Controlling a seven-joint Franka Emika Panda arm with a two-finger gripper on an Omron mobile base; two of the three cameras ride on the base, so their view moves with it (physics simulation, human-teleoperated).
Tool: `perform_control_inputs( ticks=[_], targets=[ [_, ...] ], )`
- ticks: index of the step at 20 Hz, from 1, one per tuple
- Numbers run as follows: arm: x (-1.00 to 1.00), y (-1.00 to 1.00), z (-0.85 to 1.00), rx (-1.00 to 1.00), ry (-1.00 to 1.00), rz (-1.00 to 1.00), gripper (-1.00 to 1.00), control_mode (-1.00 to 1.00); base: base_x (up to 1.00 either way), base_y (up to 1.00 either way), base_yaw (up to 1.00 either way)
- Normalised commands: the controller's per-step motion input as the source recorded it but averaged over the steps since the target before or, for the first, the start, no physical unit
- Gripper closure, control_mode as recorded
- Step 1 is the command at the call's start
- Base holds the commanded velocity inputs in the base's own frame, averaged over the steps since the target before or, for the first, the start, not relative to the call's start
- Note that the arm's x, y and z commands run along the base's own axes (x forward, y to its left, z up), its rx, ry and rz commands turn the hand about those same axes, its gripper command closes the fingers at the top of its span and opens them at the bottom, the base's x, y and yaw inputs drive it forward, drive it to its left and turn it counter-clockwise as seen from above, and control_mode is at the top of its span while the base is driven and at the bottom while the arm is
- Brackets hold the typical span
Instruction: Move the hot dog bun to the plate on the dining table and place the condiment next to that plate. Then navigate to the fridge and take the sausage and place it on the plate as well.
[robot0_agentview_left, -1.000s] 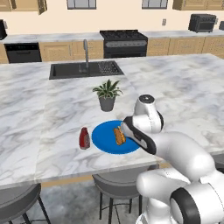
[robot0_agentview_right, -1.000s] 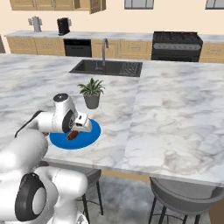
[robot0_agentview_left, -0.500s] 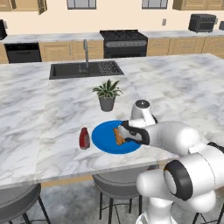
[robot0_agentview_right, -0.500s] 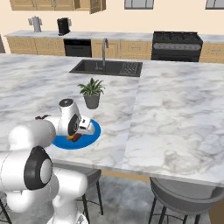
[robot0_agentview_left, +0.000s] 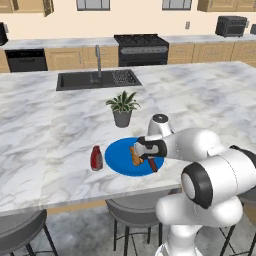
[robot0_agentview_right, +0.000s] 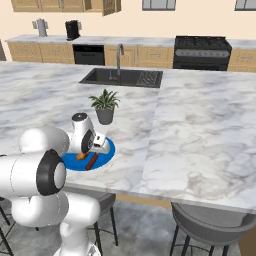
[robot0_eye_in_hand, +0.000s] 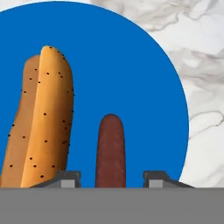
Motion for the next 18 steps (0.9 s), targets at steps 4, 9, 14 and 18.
perform_control_inputs(
  ticks=[4, 9, 14, 18],
  targets=[
    [0.00, 0.01, 0.00, 0.01, -0.01, 0.00, -1.00, -1.00, 0.00, 0.00, 0.00],
    [-0.16, 0.00, 0.34, 0.00, -0.02, 0.00, -1.00, -1.00, 0.00, 0.00, 0.00],
    [-0.33, 0.00, 0.52, 0.01, -0.07, 0.00, -1.00, -1.00, 0.00, 0.00, 0.00],
    [-0.49, 0.00, 0.55, 0.01, -0.06, 0.00, -1.00, -1.00, 0.00, 0.00, 0.00]
  ],
)
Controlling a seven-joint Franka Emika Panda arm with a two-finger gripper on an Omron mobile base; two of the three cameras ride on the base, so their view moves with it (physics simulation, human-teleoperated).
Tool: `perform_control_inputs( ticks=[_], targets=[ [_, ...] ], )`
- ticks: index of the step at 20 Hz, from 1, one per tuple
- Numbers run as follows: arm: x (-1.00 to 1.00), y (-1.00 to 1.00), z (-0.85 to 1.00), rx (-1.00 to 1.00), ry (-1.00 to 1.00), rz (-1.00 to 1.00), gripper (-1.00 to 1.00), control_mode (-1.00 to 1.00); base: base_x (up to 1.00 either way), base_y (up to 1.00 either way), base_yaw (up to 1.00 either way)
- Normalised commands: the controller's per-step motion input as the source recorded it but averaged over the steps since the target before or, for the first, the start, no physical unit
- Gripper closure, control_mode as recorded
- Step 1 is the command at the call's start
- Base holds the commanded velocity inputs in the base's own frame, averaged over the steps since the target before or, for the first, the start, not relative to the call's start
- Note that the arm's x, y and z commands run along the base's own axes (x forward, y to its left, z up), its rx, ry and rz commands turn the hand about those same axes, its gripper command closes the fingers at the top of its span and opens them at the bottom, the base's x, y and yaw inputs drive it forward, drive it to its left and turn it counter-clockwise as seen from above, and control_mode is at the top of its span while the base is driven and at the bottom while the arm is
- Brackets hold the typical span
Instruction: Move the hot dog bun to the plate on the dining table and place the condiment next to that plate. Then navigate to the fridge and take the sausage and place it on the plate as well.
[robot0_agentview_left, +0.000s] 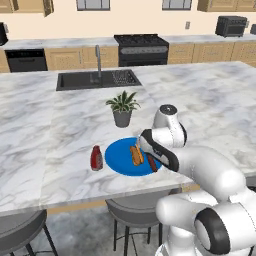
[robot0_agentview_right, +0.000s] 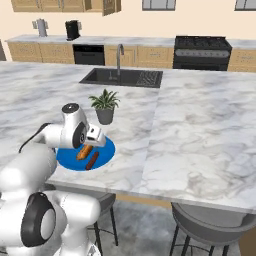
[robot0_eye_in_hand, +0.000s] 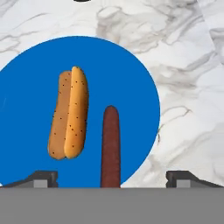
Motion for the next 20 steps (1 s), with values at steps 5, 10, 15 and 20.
perform_control_inputs(
  ticks=[5, 10, 15, 20],
  targets=[
    [-0.61, 0.00, 0.48, 0.01, -0.04, 0.00, -1.00, -1.00, 0.00, 0.00, 0.00],
    [-0.61, 0.06, 0.21, 0.00, -0.09, 0.00, -1.00, -1.00, 0.00, 0.00, 0.00],
    [-0.64, 0.06, 0.41, 0.00, -0.17, 0.00, -1.00, -1.00, 0.00, 0.00, 0.00],
    [-0.67, 0.03, 0.62, 0.00, -0.18, 0.00, -1.00, -1.00, 0.00, 0.00, 0.00]
  ],
)
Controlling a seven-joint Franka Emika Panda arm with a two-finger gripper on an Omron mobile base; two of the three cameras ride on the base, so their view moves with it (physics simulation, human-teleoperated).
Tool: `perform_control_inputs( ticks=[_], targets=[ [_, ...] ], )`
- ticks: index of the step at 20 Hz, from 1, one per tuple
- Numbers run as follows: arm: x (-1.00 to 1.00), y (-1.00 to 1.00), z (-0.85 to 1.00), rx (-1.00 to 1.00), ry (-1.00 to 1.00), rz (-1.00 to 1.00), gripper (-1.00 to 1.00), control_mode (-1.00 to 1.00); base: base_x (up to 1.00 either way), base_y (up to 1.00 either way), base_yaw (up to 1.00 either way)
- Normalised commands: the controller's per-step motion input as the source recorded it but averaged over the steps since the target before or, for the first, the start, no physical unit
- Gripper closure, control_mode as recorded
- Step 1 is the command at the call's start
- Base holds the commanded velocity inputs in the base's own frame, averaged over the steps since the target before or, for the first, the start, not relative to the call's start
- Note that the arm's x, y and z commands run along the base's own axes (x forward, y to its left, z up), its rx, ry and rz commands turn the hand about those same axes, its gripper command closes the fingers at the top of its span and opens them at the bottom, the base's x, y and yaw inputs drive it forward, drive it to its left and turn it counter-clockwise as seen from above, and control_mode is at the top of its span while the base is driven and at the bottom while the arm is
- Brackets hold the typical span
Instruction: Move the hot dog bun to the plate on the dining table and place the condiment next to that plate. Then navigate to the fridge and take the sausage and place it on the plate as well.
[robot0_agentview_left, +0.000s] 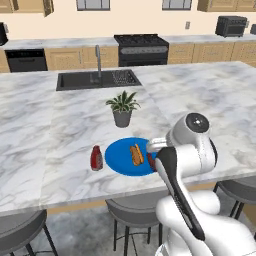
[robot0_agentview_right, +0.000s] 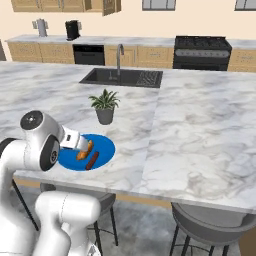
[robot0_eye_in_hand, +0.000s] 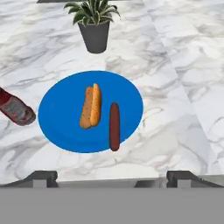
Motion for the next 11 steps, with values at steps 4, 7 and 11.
perform_control_inputs(
  ticks=[4, 7, 11],
  targets=[
    [-0.65, 0.01, 0.66, 0.00, -0.13, 0.00, -1.00, -1.00, 0.00, 0.00, 0.00],
    [-0.59, 0.03, 0.59, 0.00, -0.09, 0.00, -1.00, -1.00, 0.00, 0.00, 0.00],
    [-0.66, 0.01, 0.40, 0.00, -0.14, 0.00, -1.00, -1.00, 0.00, 0.00, 0.00]
  ],
)
